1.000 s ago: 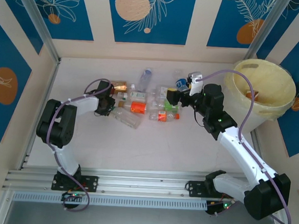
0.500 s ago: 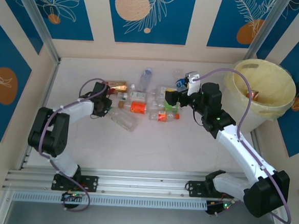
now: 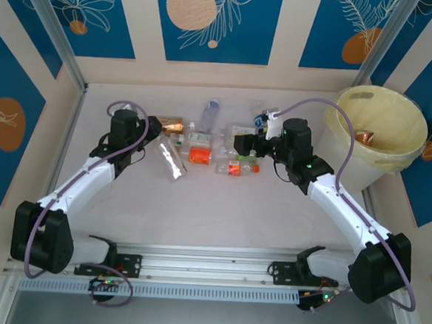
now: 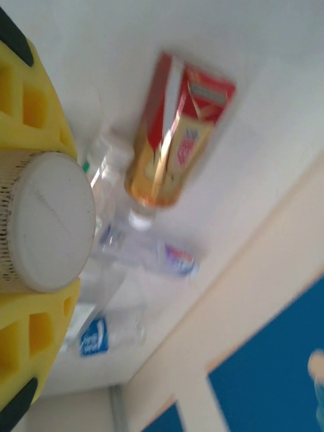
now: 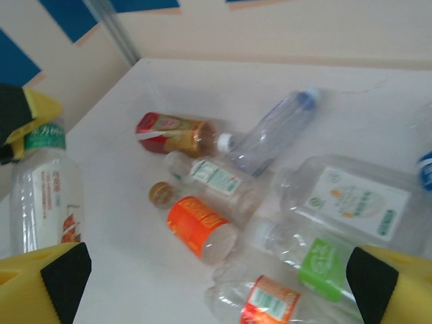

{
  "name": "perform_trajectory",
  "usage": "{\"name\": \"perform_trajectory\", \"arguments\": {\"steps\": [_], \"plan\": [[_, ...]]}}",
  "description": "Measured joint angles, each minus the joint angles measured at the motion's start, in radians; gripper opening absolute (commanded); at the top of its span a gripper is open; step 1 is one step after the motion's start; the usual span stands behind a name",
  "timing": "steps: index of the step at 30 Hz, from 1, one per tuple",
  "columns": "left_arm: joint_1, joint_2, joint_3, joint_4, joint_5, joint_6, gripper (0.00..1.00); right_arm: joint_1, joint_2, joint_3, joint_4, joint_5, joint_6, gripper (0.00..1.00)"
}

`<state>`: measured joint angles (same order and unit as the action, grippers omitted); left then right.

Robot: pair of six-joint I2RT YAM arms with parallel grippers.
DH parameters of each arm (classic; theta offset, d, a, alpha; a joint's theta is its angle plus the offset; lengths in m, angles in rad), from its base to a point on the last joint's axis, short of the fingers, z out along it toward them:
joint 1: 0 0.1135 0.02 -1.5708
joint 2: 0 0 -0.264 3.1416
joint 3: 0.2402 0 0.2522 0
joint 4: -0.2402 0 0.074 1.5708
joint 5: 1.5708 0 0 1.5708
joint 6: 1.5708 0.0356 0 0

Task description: Put the plastic bottles in the bin

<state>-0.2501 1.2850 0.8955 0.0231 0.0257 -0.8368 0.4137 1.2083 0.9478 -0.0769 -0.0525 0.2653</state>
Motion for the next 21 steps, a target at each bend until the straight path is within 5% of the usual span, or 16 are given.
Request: {"name": "perform_trajectory", "arguments": {"steps": [10,21], "plan": [[-0.038,0.095,0.187,0.154,0.361,0.085,0.0,0.087,0.103,0.023,0.111,-0.251,0.084,0.99],[-0.15,0.229,0.369,0.223,0.439,0.132,0.0,0.226,0.243,0.06,0.31,-0.239,0.195,0.99]]}}
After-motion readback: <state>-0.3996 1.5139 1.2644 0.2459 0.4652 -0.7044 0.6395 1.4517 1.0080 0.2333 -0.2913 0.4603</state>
